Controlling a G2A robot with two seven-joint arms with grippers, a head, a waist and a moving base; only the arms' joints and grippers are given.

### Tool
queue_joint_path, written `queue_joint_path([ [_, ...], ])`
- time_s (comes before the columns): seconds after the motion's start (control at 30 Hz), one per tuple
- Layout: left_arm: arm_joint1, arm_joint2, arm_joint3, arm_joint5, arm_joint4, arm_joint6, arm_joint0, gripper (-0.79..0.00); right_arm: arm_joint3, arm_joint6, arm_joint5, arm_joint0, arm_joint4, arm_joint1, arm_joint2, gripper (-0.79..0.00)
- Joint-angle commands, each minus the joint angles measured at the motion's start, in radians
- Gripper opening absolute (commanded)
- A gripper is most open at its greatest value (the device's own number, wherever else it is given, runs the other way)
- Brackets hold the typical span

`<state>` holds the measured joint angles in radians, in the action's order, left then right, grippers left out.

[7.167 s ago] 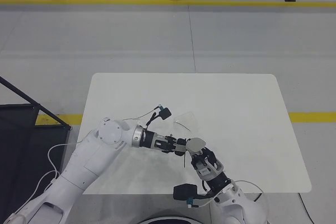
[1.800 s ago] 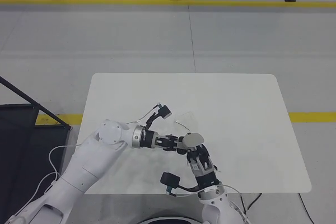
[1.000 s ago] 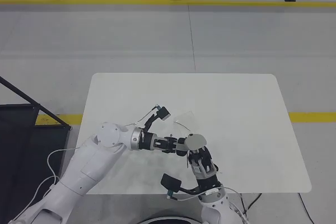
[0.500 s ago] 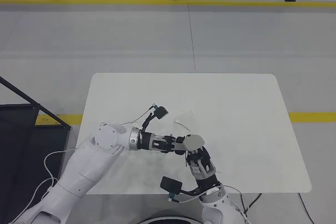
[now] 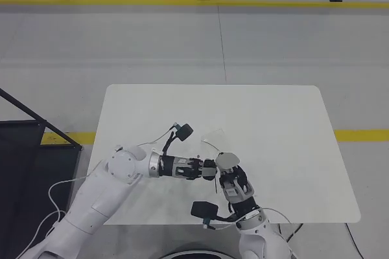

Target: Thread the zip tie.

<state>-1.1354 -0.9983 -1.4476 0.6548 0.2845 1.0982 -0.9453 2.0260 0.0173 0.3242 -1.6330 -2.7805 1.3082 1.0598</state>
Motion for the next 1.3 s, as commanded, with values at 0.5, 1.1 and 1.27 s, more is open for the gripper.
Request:
queue_joint_path([
  [0.5,0.007,0.0,-0.013,0.025,-0.01,-0.009,-0.012,-0.785,0.005,-0.049,-0.021,-0.005,-0.07,0.007,-0.011,-0.785],
  [1.1,0.012,0.008,-0.003,0.011,0.016,0.006,-0.001,-0.785,0.013,-0.1,-0.021,-0.017,-0.145,0.012,-0.017,-0.785],
  [1.27,0.013,0.011,0.001,-0.008,0.016,0.016,0.002,-0.785,0.011,-0.103,0.038,-0.027,-0.174,0.013,-0.011,-0.785],
])
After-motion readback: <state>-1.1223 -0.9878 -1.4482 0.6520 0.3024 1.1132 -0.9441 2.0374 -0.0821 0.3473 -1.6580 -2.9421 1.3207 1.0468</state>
